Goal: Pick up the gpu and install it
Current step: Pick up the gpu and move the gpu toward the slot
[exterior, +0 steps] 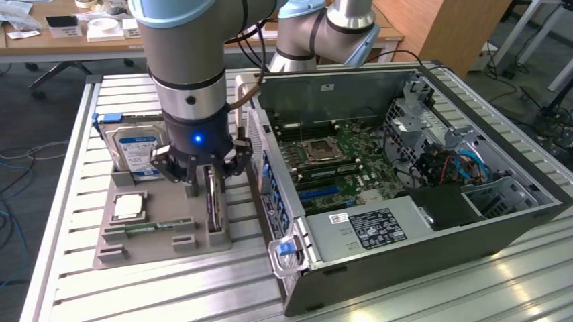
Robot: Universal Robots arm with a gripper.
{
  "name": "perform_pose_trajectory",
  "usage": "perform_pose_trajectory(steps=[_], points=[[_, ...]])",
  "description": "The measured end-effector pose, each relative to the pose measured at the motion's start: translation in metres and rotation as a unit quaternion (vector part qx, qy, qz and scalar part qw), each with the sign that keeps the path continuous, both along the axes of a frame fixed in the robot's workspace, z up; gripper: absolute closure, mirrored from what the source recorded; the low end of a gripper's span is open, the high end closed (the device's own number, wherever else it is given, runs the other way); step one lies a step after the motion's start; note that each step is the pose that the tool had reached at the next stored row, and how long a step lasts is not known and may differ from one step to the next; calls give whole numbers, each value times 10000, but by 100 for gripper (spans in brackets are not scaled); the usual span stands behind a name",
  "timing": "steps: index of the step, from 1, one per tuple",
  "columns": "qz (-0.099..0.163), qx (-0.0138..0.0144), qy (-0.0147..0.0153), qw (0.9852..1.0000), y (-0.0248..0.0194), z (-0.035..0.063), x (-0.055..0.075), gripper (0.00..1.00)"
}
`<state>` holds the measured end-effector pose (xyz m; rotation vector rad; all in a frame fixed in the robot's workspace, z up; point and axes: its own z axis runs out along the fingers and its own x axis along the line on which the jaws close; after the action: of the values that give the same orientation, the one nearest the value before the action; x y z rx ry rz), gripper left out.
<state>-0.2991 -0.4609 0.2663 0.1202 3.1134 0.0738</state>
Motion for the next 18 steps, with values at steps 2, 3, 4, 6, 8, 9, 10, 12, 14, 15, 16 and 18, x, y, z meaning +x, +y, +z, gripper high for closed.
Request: perform_pose_trajectory(steps=[2, 3, 4, 6, 8, 9, 10, 12, 14, 15, 16, 18], points=[[0, 0, 0, 10000, 13, -10, 0, 53], [0, 0, -1, 10000, 17, -20, 0, 53], [1, 0, 0, 10000, 20, -31, 1, 53], [0, 0, 0, 10000, 25, -55, 0, 53], [0, 1, 0, 10000, 30, -85, 0, 53], [0, 1, 0, 10000, 33, -101, 0, 53], [0, 1, 1, 10000, 35, -117, 0, 53], [0, 1, 0, 10000, 39, -145, 0, 53], [0, 1, 1, 10000, 43, -158, 0, 53], [0, 1, 1, 10000, 43, -158, 0, 53], [0, 1, 1, 10000, 44, -159, -1, 53], [-1, 2, 0, 10000, 59, -163, -9, 53]])
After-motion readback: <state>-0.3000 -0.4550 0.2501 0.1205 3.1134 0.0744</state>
